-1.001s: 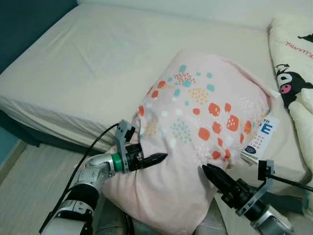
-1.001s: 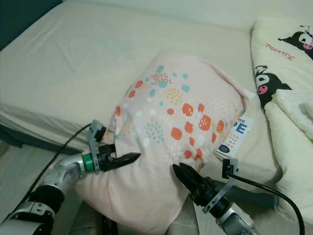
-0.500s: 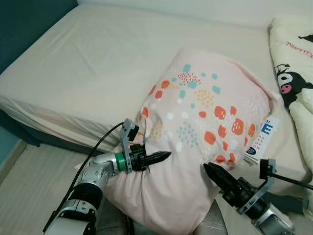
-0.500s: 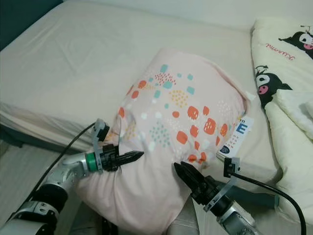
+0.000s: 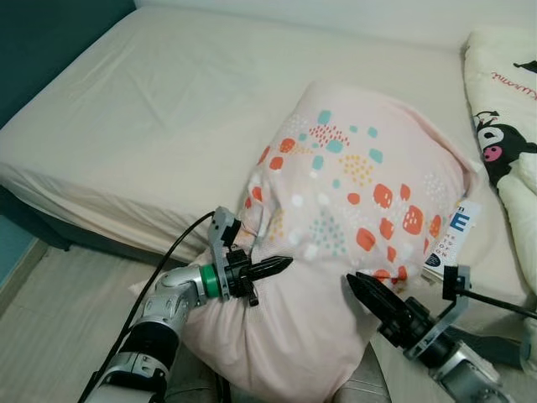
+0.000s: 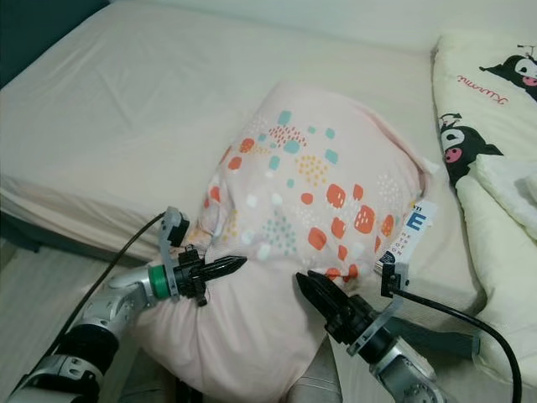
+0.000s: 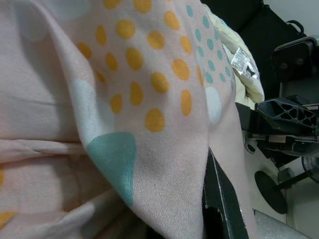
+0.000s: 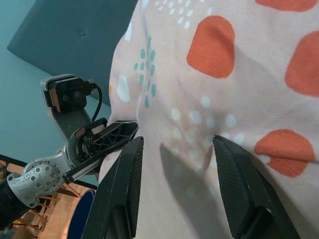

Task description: Clean up the room

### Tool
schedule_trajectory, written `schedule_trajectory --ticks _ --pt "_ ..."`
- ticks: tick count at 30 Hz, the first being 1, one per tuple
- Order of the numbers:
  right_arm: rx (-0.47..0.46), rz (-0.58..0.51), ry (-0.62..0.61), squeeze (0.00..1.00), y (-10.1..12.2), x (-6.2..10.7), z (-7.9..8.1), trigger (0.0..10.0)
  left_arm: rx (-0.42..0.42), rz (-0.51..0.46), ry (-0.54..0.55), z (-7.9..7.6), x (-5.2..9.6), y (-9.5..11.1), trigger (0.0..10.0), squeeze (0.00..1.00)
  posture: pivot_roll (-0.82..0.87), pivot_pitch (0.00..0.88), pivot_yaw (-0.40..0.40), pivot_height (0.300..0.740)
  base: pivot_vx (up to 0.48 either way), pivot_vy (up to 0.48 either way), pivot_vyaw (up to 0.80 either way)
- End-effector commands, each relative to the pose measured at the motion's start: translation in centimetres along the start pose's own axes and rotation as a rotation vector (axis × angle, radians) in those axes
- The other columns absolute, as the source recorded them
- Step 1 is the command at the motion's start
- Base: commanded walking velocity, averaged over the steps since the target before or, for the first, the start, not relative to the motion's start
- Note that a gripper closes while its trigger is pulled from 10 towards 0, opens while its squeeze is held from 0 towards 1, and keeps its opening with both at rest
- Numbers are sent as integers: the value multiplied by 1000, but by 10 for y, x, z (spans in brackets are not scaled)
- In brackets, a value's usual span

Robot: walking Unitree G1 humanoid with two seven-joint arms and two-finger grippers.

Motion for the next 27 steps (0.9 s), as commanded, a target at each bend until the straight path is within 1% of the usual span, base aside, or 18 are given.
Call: schedule_trajectory --ticks 1,3,4,6,7,9,10,11,13,15,17,18,19,21,22,23,25,27 --pt "-15 31 -18 0 -5 2 -4 10000 43 3 -56 -13 -9 -8 0 0 3 139 35 618 0 0 0" --pt "-13 34 -16 0 -5 1 -4 10000 64 -38 -26 -9 -10 -3 0 0 0 139 31 618 0 0 0" --pt "-13 34 -16 0 -5 1 -4 10000 64 -38 -26 -9 -10 -3 0 0 0 139 31 618 0 0 0" --pt "-12 36 -13 0 -5 0 -3 10000 72 -97 34 -1 -11 8 0 0 -1 139 30 618 0 0 0" --pt "-12 36 -13 0 -5 0 -3 10000 72 -97 34 -1 -11 8 0 0 -1 139 30 618 0 0 0" --pt "-11 37 -8 0 -5 0 -3 10000 74 -178 111 12 -9 24 0 0 -1 136 29 618 0 0 0" --pt "-11 37 -8 0 -5 0 -3 10000 74 -178 111 12 -9 24 0 0 -1 136 29 618 0 0 0" --pt "-10 37 -4 0 -5 -1 -2 10000 77 -272 197 26 -3 43 0 0 -1 136 27 618 0 0 0" --pt "-10 37 -4 0 -5 -1 -2 10000 77 -272 197 26 -3 43 0 0 -1 136 27 618 0 0 0" --pt "-9 38 -1 0 -4 -2 -2 10000 82 -358 267 38 4 61 0 0 -1 134 24 618 0 0 0" --pt "-9 38 -1 0 -4 -2 -2 10000 82 -358 267 38 4 61 0 0 -1 134 24 618 0 0 0" --pt "-7 40 3 0 -4 -3 -1 10000 85 -429 303 47 13 78 0 0 0 132 21 618 0 0 0" --pt "-7 40 3 0 -4 -3 -1 10000 85 -429 303 47 13 78 0 0 0 132 21 618 0 0 0" --pt "-5 44 9 0 -2 -5 -1 10000 106 -585 305 58 37 114 0 0 2 129 19 618 0 0 0" --pt "-5 44 9 0 -2 -5 -1 10000 106 -585 305 58 37 114 0 0 2 129 19 618 0 0 0" --pt "-4 45 11 0 -2 -5 -1 10000 111 -630 291 59 46 124 0 0 4 126 19 618 0 0 0" --pt "-3 46 14 0 -2 -6 -1 10000 112 -663 275 56 57 131 0 0 4 124 19 618 0 0 0" --pt "-2 46 16 0 -2 -6 0 10000 110 -669 273 55 61 133 0 0 4 124 19 618 0 0 0"
Point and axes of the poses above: a point about 5 cm out from each wrist's last joint towards the gripper, its own x axis pointing back from the gripper into the wrist, its own y axis along the axis of the wrist's last joint, z = x × y, the point moved 2 cm from there along -x, pointing out of the wrist towards the gripper, and after that the axes turned 14 degrees about -x, right-handed, at the moved point
